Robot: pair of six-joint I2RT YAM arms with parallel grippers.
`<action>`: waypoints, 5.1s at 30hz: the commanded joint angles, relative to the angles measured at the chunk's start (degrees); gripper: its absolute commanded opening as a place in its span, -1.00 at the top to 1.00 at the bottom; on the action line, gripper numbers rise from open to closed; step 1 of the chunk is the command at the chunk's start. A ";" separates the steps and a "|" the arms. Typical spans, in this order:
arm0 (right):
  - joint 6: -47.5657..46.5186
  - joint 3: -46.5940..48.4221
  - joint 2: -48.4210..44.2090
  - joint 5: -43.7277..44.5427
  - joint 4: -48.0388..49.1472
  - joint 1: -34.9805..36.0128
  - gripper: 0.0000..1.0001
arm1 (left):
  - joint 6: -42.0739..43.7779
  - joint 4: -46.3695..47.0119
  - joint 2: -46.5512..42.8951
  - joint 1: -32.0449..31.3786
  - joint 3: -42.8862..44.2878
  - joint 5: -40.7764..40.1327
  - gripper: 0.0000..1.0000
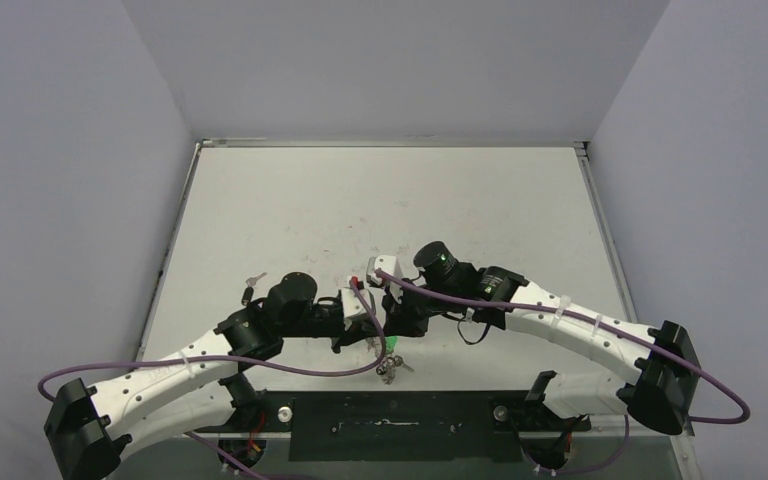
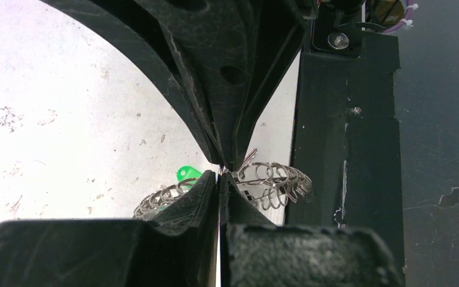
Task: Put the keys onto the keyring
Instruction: Adjust the keyring.
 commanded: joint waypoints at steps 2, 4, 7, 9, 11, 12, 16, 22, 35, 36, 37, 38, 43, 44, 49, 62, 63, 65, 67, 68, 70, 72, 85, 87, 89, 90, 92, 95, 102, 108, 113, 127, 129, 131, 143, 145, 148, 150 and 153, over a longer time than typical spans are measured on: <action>-0.65 -0.39 -2.69 -1.15 5.52 0.19 0.94 | 0.29 4.62 -2.07 -0.60 0.71 1.01 1.00; -0.61 -0.49 -2.66 -1.12 5.60 0.19 0.75 | 0.15 4.64 -2.09 -0.60 0.66 1.07 1.00; -0.52 -0.24 -1.96 -1.24 5.64 0.20 0.62 | -0.04 6.52 -1.97 -0.60 0.61 1.22 1.00; -0.45 0.02 -1.23 -1.60 5.60 0.19 0.55 | -0.06 6.44 -1.93 -0.60 0.66 1.38 1.00; -0.45 0.31 -0.68 -1.89 5.54 0.19 0.50 | -0.07 6.46 -2.01 -0.60 0.70 1.38 1.00; -0.47 0.42 -0.44 -1.97 5.43 0.19 0.50 | -0.06 6.41 -2.09 -0.60 0.71 1.27 1.00; -0.95 0.80 0.16 -1.97 4.65 0.24 1.00 | 0.11 6.31 -2.30 -0.60 0.67 1.10 1.00; -0.90 0.17 -0.64 -2.08 5.18 -0.17 1.00 | 0.19 5.78 -2.96 -0.60 0.42 -0.80 1.00; 6.08 -7.81 -7.18 -3.22 19.14 -4.89 1.00 | -1.82 9.69 -16.30 -0.60 -8.50 -7.92 0.29; 6.62 -8.49 -7.64 -2.76 20.72 -4.88 1.00 | -2.20 11.41 -17.40 -0.60 -9.68 -7.47 0.27; 7.08 -9.34 -8.33 -2.65 22.37 -4.97 1.00 | -2.62 13.00 -18.36 -0.62 -10.98 -7.07 0.25; 7.40 -10.26 -9.23 -2.70 24.37 -4.99 1.00 | -3.12 14.74 -19.28 -0.60 -12.12 -6.92 0.25; 9.82 -15.91 -13.01 -2.42 36.50 -4.87 1.00 | -6.50 24.39 -21.06 -0.60 -17.61 -6.43 0.25; 10.20 -16.99 -13.68 -2.19 38.64 -4.90 1.00 | -6.83 26.16 -20.97 -0.60 -18.41 -6.34 0.26; 9.79 -21.41 -16.01 -3.97 45.91 -4.60 1.00 | -8.60 33.60 -18.98 -0.64 -20.70 -6.31 0.33; -0.67 -26.76 -20.36 -9.40 52.03 -1.87 1.00 | -8.68 42.07 -12.98 -0.67 -21.31 -5.56 0.64; -1.14 -26.83 -20.59 -9.52 51.78 -1.75 1.00 | -8.63 42.20 -12.98 -0.71 -21.31 -5.60 0.64; -1.72 -26.86 -20.81 -9.85 51.53 -1.48 1.00 | -8.49 42.30 -13.13 -0.69 -21.31 -5.60 0.64; -2.08 -26.84 -20.75 -10.21 51.57 -1.35 1.00 | -8.33 42.54 -13.15 -0.65 -21.32 -5.23 0.65; -2.14 -26.83 -20.63 -10.29 51.61 -1.22 1.00 | -8.32 42.72 -13.06 -0.68 -21.30 -4.92 0.65; -2.39 -26.78 -20.29 -10.67 51.66 -0.98 1.00 | -8.29 43.18 -12.94 -0.62 -21.18 -4.02 0.65; -2.65 -26.67 -19.91 -10.90 51.84 -0.78 1.00 | -8.31 44.11 -12.67 -0.71 -20.98 -2.88 0.65; -3.77 -26.16 -20.50 -7.84 49.68 -0.53 1.00 | -7.47 44.65 -15.29 -0.65 -21.83 0.15 0.62; -4.27 -25.98 -20.72 -7.16 48.61 -0.56 1.00 | -5.51 42.07 -16.93 -0.67 -21.77 -0.58 0.59; -5.23 -25.36 -20.75 -7.02 46.59 -0.59 1.00 | -4.02 38.34 -18.49 -0.61 -21.32 -1.12 0.58; -5.44 -25.13 -20.75 -7.01 45.93 -0.60 1.00 | -3.39 36.76 -19.18 -0.68 -21.09 -1.32 0.58; -6.19 -24.67 -20.66 -7.40 44.81 -0.60 1.00 | -1.77 34.92 -20.39 -0.71 -20.96 -1.06 0.58; -6.57 -24.50 -20.58 -7.61 44.62 -0.58 1.00 | -0.35 33.91 -21.69 -0.65 -21.04 -0.58 0.56; -6.23 -24.05 -20.50 -8.59 45.13 -0.60 1.00 | 1.09 33.96 -20.26 -0.64 -20.12 2.83 0.40; -5.66 -23.84 -20.13 -9.93 45.26 -0.51 1.00 | 1.09 35.91 -17.35 -0.64 -19.57 3.50 0.40; -5.61 -23.79 -20.39 -10.16 45.20 -0.47 1.00 | 1.49 37.12 -15.83 -0.70 -19.16 2.97 0.47; -5.70 -23.59 -19.55 -9.84 44.89 -0.47 1.00 | 1.00 39.76 -12.26 -0.68 -17.47 3.85 0.62; -5.70 -23.44 -19.36 -9.69 44.75 -0.50 1.00 | 0.83 40.09 -12.10 -0.62 -17.32 3.99 0.62; -5.82 -23.35 -19.13 -9.47 44.44 -0.51 1.00 | 0.67 40.36 -12.10 -0.66 -17.20 4.08 0.63; -5.96 -23.16 -18.93 -8.74 44.40 -0.51 1.00 | 1.63 38.04 -13.00 -0.73 -16.91 3.82 0.83; -5.96 -23.11 -18.74 -8.84 44.36 -0.50 1.00 | 1.99 37.13 -12.78 -0.69 -16.46 3.82 1.00; -6.05 -23.14 -18.55 -8.72 44.15 -0.51 1.00 | 2.26 35.76 -12.53 -0.66 -15.75 3.91 1.00; -6.18 -23.14 -18.49 -8.60 43.96 -0.50 1.00 | 2.71 34.47 -12.60 -0.69 -15.33 3.70 1.00; -6.44 -23.09 -18.46 -8.13 43.35 -0.51 1.00 | 3.58 31.91 -12.76 -0.69 -14.40 3.35 1.00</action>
